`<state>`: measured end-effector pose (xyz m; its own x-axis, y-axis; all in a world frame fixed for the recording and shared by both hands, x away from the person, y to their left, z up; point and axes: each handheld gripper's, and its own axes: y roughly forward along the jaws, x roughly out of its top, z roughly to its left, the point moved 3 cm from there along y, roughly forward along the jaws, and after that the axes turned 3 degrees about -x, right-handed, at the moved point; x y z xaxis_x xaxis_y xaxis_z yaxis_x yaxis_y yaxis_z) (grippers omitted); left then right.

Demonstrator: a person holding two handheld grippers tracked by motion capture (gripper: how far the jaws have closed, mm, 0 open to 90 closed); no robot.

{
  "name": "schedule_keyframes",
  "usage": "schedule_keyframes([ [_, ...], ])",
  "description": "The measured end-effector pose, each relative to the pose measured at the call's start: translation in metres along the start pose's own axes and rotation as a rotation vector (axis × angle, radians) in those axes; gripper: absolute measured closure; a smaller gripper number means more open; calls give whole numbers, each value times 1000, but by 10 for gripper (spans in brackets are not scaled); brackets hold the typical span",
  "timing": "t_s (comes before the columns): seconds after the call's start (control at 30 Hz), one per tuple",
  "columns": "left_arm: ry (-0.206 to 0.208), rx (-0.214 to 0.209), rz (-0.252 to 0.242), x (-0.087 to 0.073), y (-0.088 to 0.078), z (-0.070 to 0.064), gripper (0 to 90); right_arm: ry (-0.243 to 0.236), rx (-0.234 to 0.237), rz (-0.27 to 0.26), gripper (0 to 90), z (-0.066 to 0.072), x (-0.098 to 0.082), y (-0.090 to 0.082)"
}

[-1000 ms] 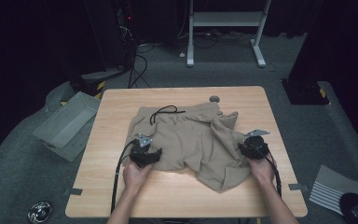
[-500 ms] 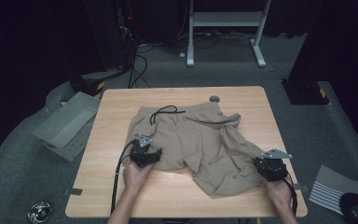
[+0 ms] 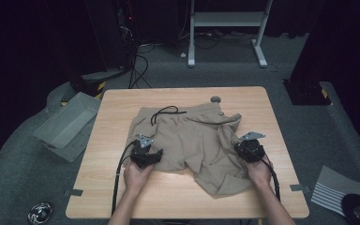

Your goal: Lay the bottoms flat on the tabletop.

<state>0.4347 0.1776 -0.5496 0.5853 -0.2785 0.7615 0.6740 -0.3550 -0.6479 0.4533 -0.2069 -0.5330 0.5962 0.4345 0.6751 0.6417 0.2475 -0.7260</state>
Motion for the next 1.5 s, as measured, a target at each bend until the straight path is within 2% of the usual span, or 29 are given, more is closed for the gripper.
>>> schedule_keyframes([
  [0.13,0,0,1,0,0,0,335,-21,-16,25,900,-3,-18,-12],
  [0.33,-1,1,0,0,0,0,335,26,-48,17,899,-17,-48,-45],
  [0.37,-1,1,0,0,0,0,335,36,-49,0,853,-18,-48,-48],
  [0.43,-1,1,0,0,0,0,335,52,-36,-43,717,-17,-42,-50],
  [0.5,-1,2,1,0,0,0,334,57,-11,-63,615,-13,-29,-45],
  [0.6,-1,1,1,0,0,0,334,43,11,-69,522,-4,-8,-29],
  [0.7,-1,2,1,0,0,0,334,32,24,-47,481,5,7,-9],
  [0.73,-1,2,1,0,0,0,334,32,26,-33,510,7,10,-3],
  [0.8,-1,2,1,0,0,0,334,12,35,7,680,11,11,10],
  [0.87,-3,2,1,0,0,0,334,7,50,3,841,10,10,12],
  [0.9,-3,2,1,0,0,0,334,3,44,6,888,10,8,10],
  [0.93,-3,2,1,0,0,0,334,-11,35,10,895,9,5,7],
  [1.03,-4,2,1,0,0,0,334,-33,18,21,899,5,-6,-4],
  [1.17,-3,2,1,0,0,0,334,-1,0,32,898,-8,-32,-25],
  [1.27,-4,1,1,0,0,0,334,-27,-45,47,893,-13,-46,-38],
  [1.3,-5,2,1,0,0,0,334,-28,-47,51,887,-14,-49,-41],
  [1.37,-4,2,1,0,0,1,334,-15,-45,44,806,-14,-51,-45],
  [1.5,-3,2,2,0,0,1,334,4,-48,-32,634,-11,-39,-50],
])
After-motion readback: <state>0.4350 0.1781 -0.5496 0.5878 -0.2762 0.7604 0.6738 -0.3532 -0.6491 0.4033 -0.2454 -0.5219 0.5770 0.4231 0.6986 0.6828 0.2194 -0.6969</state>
